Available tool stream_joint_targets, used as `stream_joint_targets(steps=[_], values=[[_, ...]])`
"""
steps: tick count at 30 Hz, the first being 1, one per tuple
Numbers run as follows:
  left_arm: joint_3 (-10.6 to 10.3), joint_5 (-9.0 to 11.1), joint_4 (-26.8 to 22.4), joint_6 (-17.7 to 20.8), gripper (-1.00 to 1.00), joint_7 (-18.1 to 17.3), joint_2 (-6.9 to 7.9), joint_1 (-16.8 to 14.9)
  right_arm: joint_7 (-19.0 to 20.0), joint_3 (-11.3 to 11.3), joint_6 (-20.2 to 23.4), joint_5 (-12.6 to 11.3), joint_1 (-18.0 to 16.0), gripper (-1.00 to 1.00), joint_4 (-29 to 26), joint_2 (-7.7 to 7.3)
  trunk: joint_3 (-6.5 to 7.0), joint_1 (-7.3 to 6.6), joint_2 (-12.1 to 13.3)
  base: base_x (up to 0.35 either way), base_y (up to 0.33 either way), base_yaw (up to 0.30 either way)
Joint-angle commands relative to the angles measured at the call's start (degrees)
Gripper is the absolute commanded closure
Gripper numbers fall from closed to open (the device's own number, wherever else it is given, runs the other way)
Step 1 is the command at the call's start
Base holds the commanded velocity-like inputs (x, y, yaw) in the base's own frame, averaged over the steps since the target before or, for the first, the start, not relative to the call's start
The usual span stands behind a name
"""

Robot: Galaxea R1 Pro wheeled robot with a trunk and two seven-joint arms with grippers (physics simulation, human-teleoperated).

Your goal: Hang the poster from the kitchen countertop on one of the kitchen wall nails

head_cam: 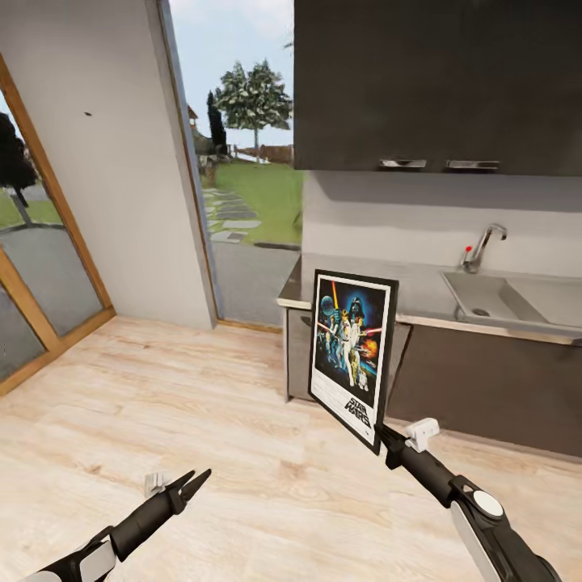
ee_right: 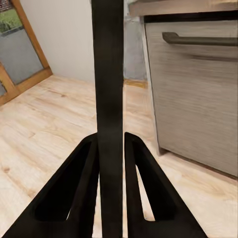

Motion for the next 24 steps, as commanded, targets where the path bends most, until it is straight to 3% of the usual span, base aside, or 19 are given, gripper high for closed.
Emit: stream_joint_targets(steps=[1, 14, 24], values=[[-0.48, 0.43, -0.06, -0.30, -1.00, -0.02, 0.04, -0.05, 0.34, -0.01, 0.06, -0.51, -0.04, 1.00, 0.01, -0.02, -0.12, 0.05, -0.12, 0.159, 0.276, 0.292], [-0.48, 0.46, -0.07, -0.29, -1.00, -0.02, 0.08, -0.05, 0.35, -0.02, 0.06, -0.51, -0.04, 1.00, 0.01, -0.01, -0.12, 0.05, -0.12, 0.182, 0.272, 0.282], [-0.48, 0.46, -0.05, -0.29, -1.00, -0.02, 0.08, -0.05, 0.42, -0.11, 0.06, -0.60, -0.04, 1.00, 0.05, -0.01, -0.11, 0.05, -0.12, 0.206, 0.256, 0.050]])
